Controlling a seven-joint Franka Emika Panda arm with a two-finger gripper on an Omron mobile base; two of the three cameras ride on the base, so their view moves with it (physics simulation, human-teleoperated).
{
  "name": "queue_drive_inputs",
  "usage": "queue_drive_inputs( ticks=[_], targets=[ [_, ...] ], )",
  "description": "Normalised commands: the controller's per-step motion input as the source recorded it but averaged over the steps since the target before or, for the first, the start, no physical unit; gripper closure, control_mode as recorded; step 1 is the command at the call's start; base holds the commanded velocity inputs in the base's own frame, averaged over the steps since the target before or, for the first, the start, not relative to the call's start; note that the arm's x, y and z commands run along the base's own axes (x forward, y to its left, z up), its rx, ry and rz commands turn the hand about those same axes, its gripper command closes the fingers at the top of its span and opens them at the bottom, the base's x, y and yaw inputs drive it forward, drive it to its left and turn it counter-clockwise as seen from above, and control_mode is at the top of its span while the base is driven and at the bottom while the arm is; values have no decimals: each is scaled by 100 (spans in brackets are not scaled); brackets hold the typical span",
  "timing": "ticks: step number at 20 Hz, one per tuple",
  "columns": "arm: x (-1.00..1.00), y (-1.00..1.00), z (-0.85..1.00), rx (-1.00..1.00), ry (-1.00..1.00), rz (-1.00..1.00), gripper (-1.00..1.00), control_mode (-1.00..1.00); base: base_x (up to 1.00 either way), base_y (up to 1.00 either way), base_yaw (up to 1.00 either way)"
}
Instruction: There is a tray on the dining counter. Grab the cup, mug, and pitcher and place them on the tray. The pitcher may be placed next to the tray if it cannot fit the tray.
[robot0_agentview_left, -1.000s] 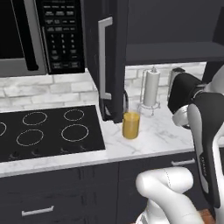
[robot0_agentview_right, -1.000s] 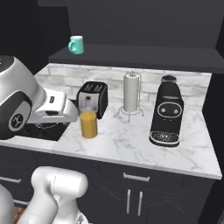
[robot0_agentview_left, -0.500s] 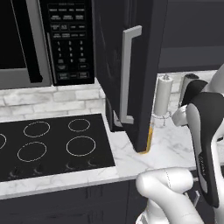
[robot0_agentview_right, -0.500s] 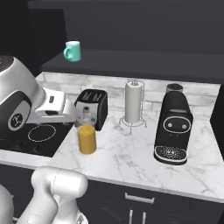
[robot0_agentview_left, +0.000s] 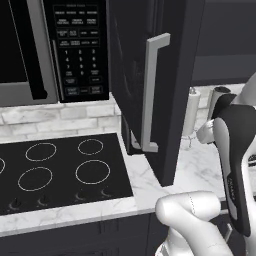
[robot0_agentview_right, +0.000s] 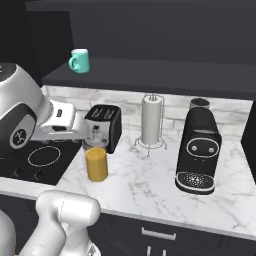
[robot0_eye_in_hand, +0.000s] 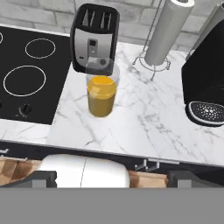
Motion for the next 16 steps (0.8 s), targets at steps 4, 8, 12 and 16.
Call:
queue_drive_inputs(
  ticks=[4,8,12,16],
  targets=[
    [7,0,0,0,-6,0,-100,-100,6,0,0],
    [0,0,31,0,-26,0,-100,-100,0,0,0],
    [0,0,50,0,-36,0,-100,-100,0,0,0],
    [-2,0,38,1,-36,0,-100,-100,0,0,0]
  ],
)
